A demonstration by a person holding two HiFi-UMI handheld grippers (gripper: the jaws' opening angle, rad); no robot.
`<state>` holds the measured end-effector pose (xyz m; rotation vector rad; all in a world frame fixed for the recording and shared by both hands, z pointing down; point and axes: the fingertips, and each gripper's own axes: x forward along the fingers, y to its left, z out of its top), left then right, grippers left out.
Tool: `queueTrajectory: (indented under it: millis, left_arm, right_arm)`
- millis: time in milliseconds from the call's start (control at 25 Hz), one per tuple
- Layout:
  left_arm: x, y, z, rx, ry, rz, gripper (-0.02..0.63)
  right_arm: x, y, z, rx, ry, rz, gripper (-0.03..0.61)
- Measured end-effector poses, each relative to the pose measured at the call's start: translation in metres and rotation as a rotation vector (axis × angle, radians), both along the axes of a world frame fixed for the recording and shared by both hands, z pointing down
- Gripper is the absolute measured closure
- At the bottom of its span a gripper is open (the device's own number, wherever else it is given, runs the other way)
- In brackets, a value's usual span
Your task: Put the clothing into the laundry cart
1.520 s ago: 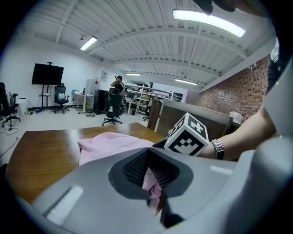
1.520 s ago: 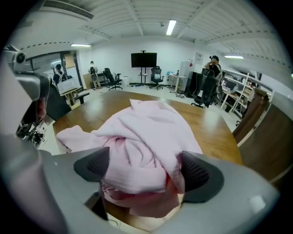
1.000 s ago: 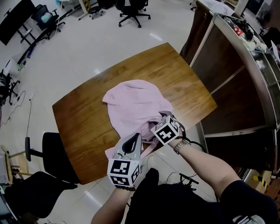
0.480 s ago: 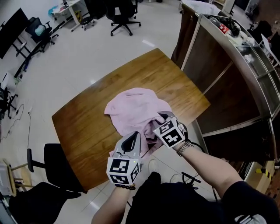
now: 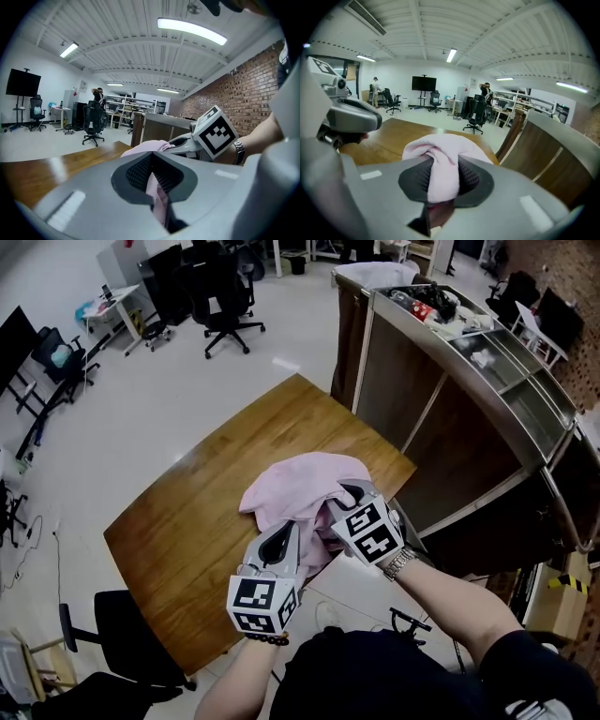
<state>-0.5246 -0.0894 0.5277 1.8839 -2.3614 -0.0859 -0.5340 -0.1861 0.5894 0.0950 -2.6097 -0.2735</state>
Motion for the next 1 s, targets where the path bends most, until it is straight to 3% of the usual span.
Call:
queueTrajectory:
  millis: [360,1000]
  left_arm:
    - [0.044,-0.029,-0.047,0.038,-0.045,0.132,0.611]
    - [0.154,-0.089,-0.118,0.113,-0.083,0.357,0.611]
  right_arm:
    - [0.061,-0.022,-0.097,0.074,-0.119,0.105,0.506]
    - [0.214,-0.061,-0.255,0.229,-0.27,0.305,0.506]
